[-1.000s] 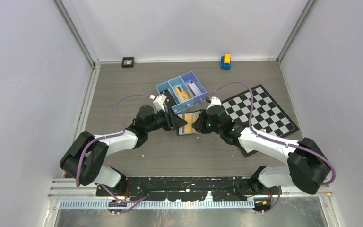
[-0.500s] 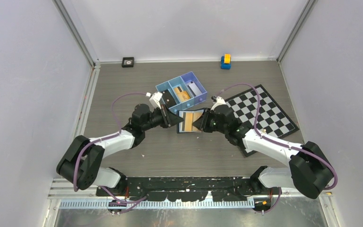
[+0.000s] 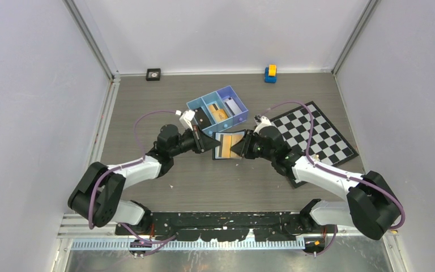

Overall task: Take the credit cards out of the card holder
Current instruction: Remove the credit card from the card holder.

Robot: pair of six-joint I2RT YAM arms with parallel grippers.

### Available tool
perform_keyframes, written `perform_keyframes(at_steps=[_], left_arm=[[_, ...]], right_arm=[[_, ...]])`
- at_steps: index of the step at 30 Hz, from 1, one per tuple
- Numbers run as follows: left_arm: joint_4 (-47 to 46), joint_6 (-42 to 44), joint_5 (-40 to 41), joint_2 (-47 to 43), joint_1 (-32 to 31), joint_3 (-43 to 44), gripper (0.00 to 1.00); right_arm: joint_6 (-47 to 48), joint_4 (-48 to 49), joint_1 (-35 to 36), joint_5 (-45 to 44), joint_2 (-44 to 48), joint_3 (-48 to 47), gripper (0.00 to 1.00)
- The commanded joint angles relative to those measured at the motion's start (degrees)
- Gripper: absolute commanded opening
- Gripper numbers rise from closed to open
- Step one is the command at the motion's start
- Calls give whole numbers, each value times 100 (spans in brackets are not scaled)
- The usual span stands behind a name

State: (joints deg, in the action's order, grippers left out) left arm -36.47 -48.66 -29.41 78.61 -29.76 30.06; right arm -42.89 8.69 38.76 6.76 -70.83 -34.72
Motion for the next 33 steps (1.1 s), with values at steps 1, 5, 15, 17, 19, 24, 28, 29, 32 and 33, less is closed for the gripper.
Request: perform_keyframes(at_steps=[1,5,15,17,19,24,28,29,32,33], left_arm=[[-803,-195,-229,193,14,-130,0],[-785,-432,-158,408,10,-9,0],[-1013,-20,-224,-238,-17,-337,36],[-921,37,-142,-285,-38,-356,38],[-930,29,-181,-220,-47,-333,38],[-932,7,-222,-54,-48,-262,13],[-726,14,-222,46,-48,-162,0],[-707,23,-189,63,-48,-170,0],[-632,64,-106,38,-48,-188,0],[-592,79,-83,14,-48,-200,0]], right_arm=[[-85,565,1,211,194,-46,1],[-138,649,7,280,170,-35,1],[-132,739,-1,282,60,-14,1],[-131,783,-1,374,53,-21,1],[-141,849,-1,416,65,-2,1],[-140,845,-1,377,57,9,1],[-125,683,0,183,80,-12,4],[-115,576,-8,58,101,-23,6],[-81,363,-5,-217,191,-35,12],[-79,348,-10,-275,230,-16,14]])
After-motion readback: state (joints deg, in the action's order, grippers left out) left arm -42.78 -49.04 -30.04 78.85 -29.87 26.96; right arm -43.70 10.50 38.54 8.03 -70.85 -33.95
